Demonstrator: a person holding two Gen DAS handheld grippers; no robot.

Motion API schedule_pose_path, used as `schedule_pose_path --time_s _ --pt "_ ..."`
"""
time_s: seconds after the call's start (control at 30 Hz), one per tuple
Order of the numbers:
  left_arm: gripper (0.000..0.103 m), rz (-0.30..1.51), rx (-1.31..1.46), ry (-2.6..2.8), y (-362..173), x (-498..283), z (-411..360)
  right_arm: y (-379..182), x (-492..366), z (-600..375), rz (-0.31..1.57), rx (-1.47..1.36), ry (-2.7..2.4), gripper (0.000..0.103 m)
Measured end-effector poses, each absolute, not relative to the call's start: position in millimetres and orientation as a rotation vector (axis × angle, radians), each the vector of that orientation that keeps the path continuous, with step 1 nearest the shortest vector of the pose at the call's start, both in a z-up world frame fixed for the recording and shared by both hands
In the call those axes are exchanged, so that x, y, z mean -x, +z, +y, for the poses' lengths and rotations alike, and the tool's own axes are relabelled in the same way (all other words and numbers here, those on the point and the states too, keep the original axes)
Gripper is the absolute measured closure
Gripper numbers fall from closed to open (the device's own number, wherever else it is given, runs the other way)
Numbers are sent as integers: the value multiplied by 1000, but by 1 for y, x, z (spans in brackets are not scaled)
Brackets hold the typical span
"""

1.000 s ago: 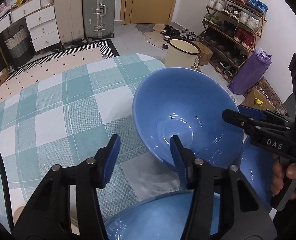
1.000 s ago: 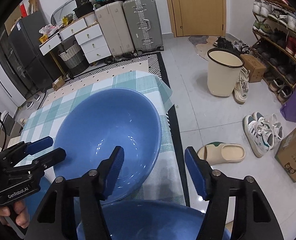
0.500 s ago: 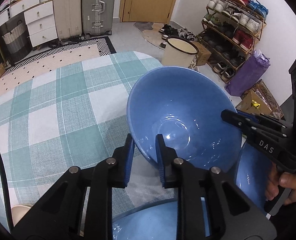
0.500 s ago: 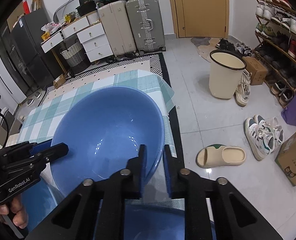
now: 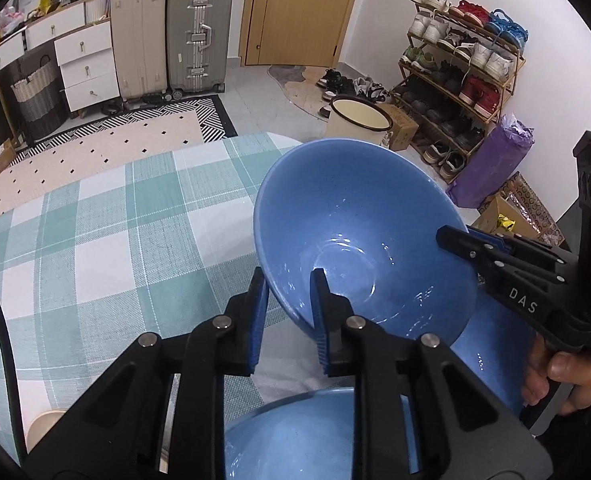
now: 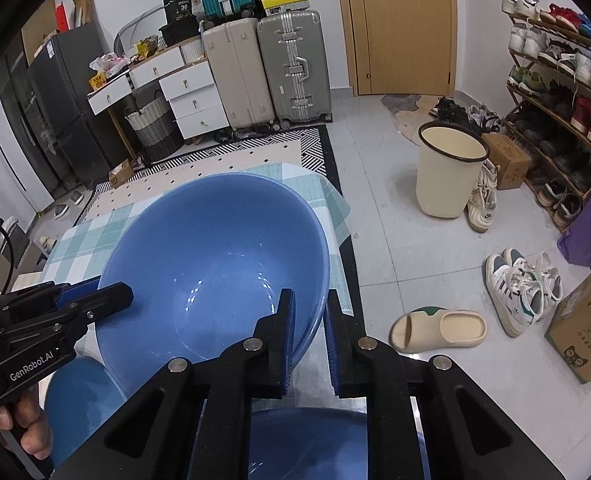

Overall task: Organize plates and bowls
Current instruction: 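Lift the blue bowl with both grippers and carry it over another blue bowl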

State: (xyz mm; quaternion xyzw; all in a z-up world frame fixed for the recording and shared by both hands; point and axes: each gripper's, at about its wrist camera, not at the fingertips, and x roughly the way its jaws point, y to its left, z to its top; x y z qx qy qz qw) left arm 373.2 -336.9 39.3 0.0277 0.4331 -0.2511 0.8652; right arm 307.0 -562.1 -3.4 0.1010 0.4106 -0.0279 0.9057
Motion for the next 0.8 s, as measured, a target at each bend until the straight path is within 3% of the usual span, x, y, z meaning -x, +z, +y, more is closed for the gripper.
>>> schedule_pose_path --time_s 0.8 --pt "85 790 -44 -546 122 -292 -308 55 -251 -543 735 -189 -38 88"
